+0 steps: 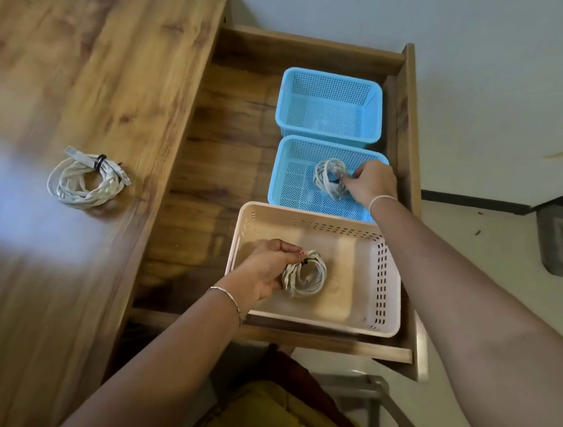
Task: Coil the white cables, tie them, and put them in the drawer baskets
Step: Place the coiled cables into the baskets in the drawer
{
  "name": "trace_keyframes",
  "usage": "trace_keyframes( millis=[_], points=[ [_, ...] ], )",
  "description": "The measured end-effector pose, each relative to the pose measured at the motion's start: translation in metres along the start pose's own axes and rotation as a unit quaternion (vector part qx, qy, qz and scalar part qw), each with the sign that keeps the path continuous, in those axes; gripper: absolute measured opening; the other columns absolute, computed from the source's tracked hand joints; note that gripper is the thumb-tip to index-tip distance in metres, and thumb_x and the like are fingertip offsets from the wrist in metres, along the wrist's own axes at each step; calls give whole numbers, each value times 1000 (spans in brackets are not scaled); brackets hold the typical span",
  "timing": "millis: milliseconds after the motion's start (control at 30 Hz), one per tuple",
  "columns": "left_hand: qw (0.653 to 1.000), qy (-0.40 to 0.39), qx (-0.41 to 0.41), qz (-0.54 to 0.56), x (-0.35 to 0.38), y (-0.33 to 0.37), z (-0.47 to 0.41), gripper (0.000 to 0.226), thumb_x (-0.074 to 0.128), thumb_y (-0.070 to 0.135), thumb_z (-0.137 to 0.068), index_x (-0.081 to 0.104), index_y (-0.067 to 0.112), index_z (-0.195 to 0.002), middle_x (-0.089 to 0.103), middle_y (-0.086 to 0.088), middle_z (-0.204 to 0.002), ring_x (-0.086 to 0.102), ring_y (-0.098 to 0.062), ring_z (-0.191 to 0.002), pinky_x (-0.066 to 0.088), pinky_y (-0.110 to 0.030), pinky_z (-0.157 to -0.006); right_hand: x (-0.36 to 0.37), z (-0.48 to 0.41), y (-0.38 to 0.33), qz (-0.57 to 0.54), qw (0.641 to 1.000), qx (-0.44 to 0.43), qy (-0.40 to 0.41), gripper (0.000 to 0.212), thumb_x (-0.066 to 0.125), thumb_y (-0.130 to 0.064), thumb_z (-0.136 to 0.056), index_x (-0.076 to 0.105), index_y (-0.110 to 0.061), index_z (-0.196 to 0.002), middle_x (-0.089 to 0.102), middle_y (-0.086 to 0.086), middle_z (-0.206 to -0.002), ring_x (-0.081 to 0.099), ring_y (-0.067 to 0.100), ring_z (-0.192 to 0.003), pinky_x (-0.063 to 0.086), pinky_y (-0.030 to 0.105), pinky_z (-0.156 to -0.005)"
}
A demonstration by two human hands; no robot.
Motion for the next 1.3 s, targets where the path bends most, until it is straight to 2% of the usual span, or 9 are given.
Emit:
trace_keyframes(
  millis=[133,233,400,567,700,867,967,1067,1300],
  points=[
    [983,54,82,-154,0,9,-1,20,72,15,-86,65,9,-103,69,-6,-100,63,-15,-86,51,-19,-61,-8,7,1,8,999,-20,27,26,74,-30,-82,70,-8,-96,70,7,-94,62,19,-83,48,27,-66],
    [940,94,158,-288,1,23,4,18,74,24,-84,67,14,-97,70,-1,-95,63,-14,-87,52,-24,-74,-12,14,4,6,999,-28,36,24,73,-26,-82,70,-9,-99,70,7,-99,65,21,-89,50,27,-69],
    [899,91,199,-379,4,31,13,12,74,26,-83,72,19,-93,68,7,-88,59,-5,-82,45,-14,-70,-14,25,5,-10,998,-38,47,17,70,-22,-82,71,-11,-95,71,7,-95,65,21,-85,53,29,-69],
    [917,60,208,-336,5,31,16,11,75,25,-83,71,19,-91,67,9,-85,59,-2,-80,44,-9,-67,-13,36,-1,-21,997,-52,49,12,69,-20,-84,70,-11,-92,70,6,-92,64,18,-84,54,29,-67],
    [926,69,213,-304,-2,35,21,16,68,25,-89,71,14,-101,68,4,-94,59,-9,-88,49,-20,-80,-17,43,-13,-23,996,-68,53,15,64,-19,-89,69,-8,-98,68,4,-92,57,13,-78,43,20,-59],
    [938,87,241,-234,-22,54,36,20,64,20,-92,67,10,-108,69,-1,-107,61,-14,-103,48,-30,-97,-22,50,-38,-35,994,-81,57,13,58,-16,-89,70,-11,-91,70,5,-89,62,18,-80,48,27,-66],
    [941,98,255,-198,-39,68,49,17,64,18,-92,64,13,-108,66,1,-99,60,-14,-95,51,-31,-91,-21,56,-64,-41,993,-101,54,12,58,-17,-88,69,-13,-85,65,2,-78,63,20,-79,47,27,-67],
    [942,100,274,-167,-55,82,65,14,65,18,-89,66,13,-103,69,-2,-92,63,-16,-86,55,-37,-88,-16,65,-101,-35,990,-127,57,12,57,-19,-89,68,-15,-87,67,1,-81,64,21,-82,52,31,-71],
    [929,172,318,-79,-125,104,110,14,60,15,-92,66,9,-103,73,-5,-94,66,-14,-77,56,-33,-78,7,101,-197,-83,972,-205,74,32,47,-40,-96,55,-21,-120,67,2,-106,63,22,-93,52,39,-79]
  ],
)
Point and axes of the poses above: each hand's wrist, its own z-axis away from the middle knuckle, its own x-axis out of the palm, y = z × x, the point moved 9 cm from there along -z, towards the middle knuckle
